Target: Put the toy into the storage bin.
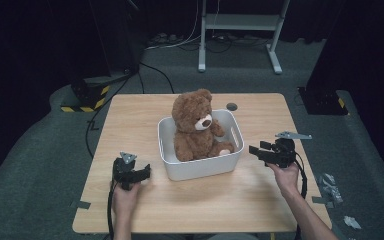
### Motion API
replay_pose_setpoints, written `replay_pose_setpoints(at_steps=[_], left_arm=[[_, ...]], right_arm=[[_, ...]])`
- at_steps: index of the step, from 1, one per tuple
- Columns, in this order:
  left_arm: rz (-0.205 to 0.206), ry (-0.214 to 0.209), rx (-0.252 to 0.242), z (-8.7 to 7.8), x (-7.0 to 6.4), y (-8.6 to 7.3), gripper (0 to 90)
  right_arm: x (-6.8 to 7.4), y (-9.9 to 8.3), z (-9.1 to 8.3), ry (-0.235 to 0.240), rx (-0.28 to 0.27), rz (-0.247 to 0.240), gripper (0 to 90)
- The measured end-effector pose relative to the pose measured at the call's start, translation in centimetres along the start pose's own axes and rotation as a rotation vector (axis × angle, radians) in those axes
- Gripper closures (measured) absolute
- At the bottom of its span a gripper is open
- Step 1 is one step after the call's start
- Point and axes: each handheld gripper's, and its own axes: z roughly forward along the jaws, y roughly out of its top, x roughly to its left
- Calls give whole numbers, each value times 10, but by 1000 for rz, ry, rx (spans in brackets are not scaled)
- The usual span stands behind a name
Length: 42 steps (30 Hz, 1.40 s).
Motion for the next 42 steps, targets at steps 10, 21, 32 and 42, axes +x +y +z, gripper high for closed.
replay_pose_setpoints(at_steps=[10, 21, 32, 42], left_arm=[[4, 0, 3, 0, 0, 0, 192], [0, 0, 0, 0, 0, 0, 192], [-1, 0, -1, 0, 0, 0, 192], [-1, 0, -1, 0, 0, 0, 192]], right_arm=[[-2, -8, 9, -15, 36, 2, 358], [-1, -17, 19, -36, 64, -8, 358], [2, -26, 30, -59, 109, -32, 358], [7, -29, 38, -72, 145, -81, 358]])
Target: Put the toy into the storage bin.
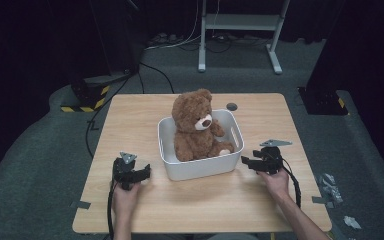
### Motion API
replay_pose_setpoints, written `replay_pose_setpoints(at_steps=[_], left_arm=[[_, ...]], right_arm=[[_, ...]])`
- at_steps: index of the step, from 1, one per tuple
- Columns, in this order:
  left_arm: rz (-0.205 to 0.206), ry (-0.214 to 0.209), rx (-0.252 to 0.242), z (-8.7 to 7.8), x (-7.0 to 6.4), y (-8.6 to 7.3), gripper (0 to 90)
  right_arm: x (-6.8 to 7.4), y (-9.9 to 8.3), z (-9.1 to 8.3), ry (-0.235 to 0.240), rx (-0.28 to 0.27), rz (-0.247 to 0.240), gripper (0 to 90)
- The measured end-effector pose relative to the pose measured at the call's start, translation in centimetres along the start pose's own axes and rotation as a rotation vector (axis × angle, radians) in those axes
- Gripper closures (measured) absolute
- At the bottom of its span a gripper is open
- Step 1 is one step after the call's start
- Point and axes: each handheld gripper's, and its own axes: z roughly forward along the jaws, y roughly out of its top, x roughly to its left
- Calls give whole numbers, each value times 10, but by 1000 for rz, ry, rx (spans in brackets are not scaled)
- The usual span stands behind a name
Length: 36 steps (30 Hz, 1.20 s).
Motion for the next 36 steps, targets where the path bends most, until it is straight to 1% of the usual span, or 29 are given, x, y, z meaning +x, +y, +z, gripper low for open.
replay_pose_setpoints(at_steps=[1, 7, 9, 11, 15, 16, 17, 18, 22, 23, 24, 25, 26, 28, 29, 30, 31, 34, 36], left_arm=[[1, 0, 0, 0, 0, 0, 192], [5, 0, 4, 0, 0, 0, 192], [1, 0, 0, 0, 0, 0, 192], [0, 0, 0, 0, 0, 0, 192], [0, 0, 0, 0, 0, 0, 192], [1, 0, 0, 0, 0, 0, 192], [0, 0, 0, 0, 0, 0, 192], [1, 0, 0, 0, 0, 0, 192], [5, -1, 4, 0, 0, 0, 192], [0, 0, 0, 0, 0, 0, 192], [1, 0, 0, 0, 0, 0, 192], [0, 0, 0, 0, 0, 0, 192], [1, 0, 0, 0, 0, 0, 192], [0, 0, 0, 0, 0, 0, 192], [1, 0, 0, 0, 0, 0, 192], [5, 0, 4, 0, 0, 0, 192], [2, 0, 1, 0, 0, 0, 192], [6, 0, 4, 0, 0, 0, 192], [2, 0, 1, 0, 0, 0, 192]], right_arm=[[1, 0, 1, -8, -6, 2, 358], [2, -1, 4, -13, -2, -16, 358], [3, -1, 4, -12, 6, -9, 358], [2, -2, 5, -12, 4, -22, 358], [4, -2, 8, -14, 4, -24, 358], [4, -2, 9, -14, 6, -31, 358], [5, -2, 8, -11, 15, -21, 358], [5, -3, 9, -15, 12, -18, 358], [5, -3, 11, -18, 19, -37, 358], [6, -4, 12, -18, 18, -33, 358], [5, -4, 12, -18, 24, -47, 359], [7, -4, 13, -27, 24, -38, 359], [7, -4, 14, -22, 28, -38, 359], [7, -5, 15, -24, 31, -54, 360], [8, -6, 16, -28, 26, -49, 360], [7, -7, 16, -23, 43, -44, 360], [7, -8, 17, -28, 36, -48, 360], [6, -11, 19, -37, 51, -50, 361], [6, -12, 19, -44, 46, -52, 362]])
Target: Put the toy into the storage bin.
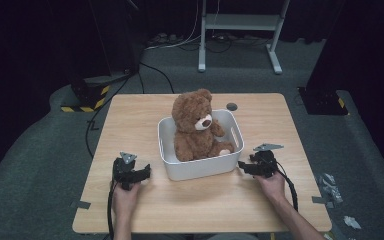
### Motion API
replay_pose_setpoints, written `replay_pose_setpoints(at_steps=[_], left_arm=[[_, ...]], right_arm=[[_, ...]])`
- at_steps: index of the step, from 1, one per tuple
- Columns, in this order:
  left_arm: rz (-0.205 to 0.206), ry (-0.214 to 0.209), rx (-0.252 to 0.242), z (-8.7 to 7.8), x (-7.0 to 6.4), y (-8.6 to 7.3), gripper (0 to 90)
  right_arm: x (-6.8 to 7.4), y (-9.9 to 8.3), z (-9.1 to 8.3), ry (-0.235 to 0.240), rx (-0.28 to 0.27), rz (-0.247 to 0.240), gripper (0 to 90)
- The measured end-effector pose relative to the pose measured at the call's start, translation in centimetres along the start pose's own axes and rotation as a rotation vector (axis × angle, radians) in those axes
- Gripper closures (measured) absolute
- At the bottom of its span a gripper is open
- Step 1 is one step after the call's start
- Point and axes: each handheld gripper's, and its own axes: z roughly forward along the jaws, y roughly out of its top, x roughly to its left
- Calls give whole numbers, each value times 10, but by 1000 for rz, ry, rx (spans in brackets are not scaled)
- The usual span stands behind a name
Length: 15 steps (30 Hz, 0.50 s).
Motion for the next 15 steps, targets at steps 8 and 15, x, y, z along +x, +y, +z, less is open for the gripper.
replay_pose_setpoints(at_steps=[8, 15], left_arm=[[-1, 0, -1, 0, 0, 0, 192], [0, 0, 0, 0, 0, 0, 192]], right_arm=[[8, -6, 3, -55, -10, -125, 335], [9, -8, 3, -54, -32, -118, 330]])
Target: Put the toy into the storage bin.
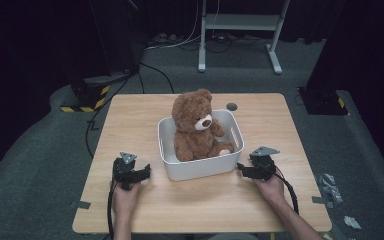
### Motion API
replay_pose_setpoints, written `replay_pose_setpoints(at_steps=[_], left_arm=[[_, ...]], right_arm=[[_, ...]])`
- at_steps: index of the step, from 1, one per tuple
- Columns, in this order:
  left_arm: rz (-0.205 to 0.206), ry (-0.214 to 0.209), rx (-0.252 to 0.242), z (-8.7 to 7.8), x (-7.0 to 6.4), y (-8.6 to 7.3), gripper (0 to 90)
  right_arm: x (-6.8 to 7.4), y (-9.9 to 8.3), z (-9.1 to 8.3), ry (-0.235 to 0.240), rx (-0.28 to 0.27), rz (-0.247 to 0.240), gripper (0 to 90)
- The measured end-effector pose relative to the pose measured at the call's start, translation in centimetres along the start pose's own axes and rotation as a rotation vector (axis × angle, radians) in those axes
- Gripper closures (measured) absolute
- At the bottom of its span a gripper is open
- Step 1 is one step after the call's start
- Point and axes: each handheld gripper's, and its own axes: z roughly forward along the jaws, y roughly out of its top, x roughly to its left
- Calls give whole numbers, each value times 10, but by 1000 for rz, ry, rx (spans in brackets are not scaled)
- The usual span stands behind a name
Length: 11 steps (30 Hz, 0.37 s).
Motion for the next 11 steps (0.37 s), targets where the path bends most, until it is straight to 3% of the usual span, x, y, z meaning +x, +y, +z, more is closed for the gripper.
replay_pose_setpoints(at_steps=[11], left_arm=[[-6, -2, 0, 0, 0, 0, 192]], right_arm=[[0, 0, 0, -1, 0, -5, 326]])
